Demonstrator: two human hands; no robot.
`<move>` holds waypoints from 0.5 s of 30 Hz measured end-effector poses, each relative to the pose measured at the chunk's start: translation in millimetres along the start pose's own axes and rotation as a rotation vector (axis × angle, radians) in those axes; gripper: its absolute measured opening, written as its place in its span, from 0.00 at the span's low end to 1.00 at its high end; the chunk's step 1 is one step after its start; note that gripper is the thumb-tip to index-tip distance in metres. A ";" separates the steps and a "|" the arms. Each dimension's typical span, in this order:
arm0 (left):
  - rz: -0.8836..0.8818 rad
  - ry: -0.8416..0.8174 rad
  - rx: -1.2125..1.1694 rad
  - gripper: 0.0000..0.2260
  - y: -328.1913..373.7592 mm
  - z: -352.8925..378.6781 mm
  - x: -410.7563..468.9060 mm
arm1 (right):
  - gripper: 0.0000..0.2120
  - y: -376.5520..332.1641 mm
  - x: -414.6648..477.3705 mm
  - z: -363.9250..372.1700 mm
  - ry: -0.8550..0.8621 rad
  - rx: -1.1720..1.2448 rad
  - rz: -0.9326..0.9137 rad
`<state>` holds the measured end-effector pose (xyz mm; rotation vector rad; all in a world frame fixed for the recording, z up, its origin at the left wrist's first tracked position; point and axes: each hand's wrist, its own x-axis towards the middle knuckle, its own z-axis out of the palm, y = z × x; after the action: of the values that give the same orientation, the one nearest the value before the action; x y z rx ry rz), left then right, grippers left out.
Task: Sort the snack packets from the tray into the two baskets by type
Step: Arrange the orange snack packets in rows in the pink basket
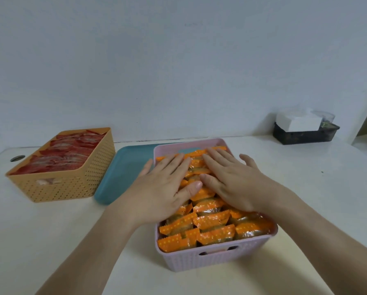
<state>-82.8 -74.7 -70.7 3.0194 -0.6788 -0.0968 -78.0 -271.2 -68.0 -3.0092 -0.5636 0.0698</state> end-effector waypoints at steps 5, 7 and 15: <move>-0.018 0.004 0.007 0.38 0.0 1.7 7.8 | 0.31 -6.3 0.1 5.6 0.095 0.021 0.046; -0.012 0.163 -0.288 0.35 -3.1 4.4 2.7 | 0.29 -4.1 -4.9 -0.7 0.186 0.347 0.049; -0.273 0.408 -1.402 0.23 -2.3 33.0 -53.3 | 0.11 22.5 -57.3 -3.9 0.123 1.289 0.237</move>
<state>-132.2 -50.7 -101.0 1.6570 -0.0367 0.0344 -123.0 -313.1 -64.4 -1.7758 -0.0491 0.1757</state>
